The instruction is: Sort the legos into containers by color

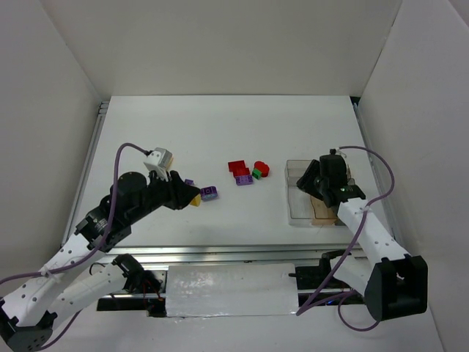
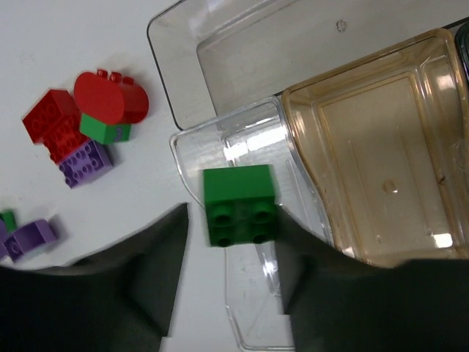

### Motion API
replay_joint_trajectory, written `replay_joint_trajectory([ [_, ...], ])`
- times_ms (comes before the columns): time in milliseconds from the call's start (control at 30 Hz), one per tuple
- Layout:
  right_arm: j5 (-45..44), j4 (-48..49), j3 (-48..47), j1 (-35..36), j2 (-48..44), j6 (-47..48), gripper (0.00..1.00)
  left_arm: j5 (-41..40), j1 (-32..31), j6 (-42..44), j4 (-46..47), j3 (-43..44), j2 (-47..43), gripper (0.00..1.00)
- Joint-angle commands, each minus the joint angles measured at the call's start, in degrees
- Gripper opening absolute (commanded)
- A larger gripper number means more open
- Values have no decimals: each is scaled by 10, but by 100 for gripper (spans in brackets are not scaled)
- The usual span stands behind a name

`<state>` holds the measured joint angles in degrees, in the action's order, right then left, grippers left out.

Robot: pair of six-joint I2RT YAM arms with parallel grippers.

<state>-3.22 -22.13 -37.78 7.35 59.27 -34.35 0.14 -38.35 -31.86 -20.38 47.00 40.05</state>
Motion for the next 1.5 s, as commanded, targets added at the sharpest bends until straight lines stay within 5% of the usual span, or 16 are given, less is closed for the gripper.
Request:
replay_joint_trajectory([
  [0,7,0,7,-1,-18,15,62,11,0,-8,43,15,-5,0],
  [133,3,-12,4,0,-37,17,85,13,0,-18,51,12,-1,0],
  [367,54,1,5,2,-56,37,89,26,0,-29,75,4,13,0],
  [500,258,87,33,13,-96,68,89,57,0,-42,117,-3,36,0],
  [567,474,199,66,27,-121,62,90,111,0,-47,160,-3,50,0],
  [633,555,283,87,97,-129,24,92,149,0,-65,198,-9,72,0],
  [733,496,348,79,230,-149,22,94,238,0,-104,299,-24,103,0],
  [833,457,440,80,288,-141,2,94,299,-1,-152,385,-51,131,0],
  [1033,434,555,76,315,-93,-67,93,353,-1,-223,510,-91,153,0],
  [1167,422,539,45,346,-56,-59,89,371,-3,-251,553,-101,158,0],
  [1267,420,554,42,356,-41,-64,84,375,-4,-254,562,-104,158,0],
  [1367,439,588,44,358,-30,-77,49,369,-4,-247,551,-103,154,2],
  [1400,443,593,46,359,-29,-78,14,367,-5,-242,543,-103,152,3],
  [1467,438,590,49,358,-31,-75,0,357,-4,-227,519,-98,144,15],
])
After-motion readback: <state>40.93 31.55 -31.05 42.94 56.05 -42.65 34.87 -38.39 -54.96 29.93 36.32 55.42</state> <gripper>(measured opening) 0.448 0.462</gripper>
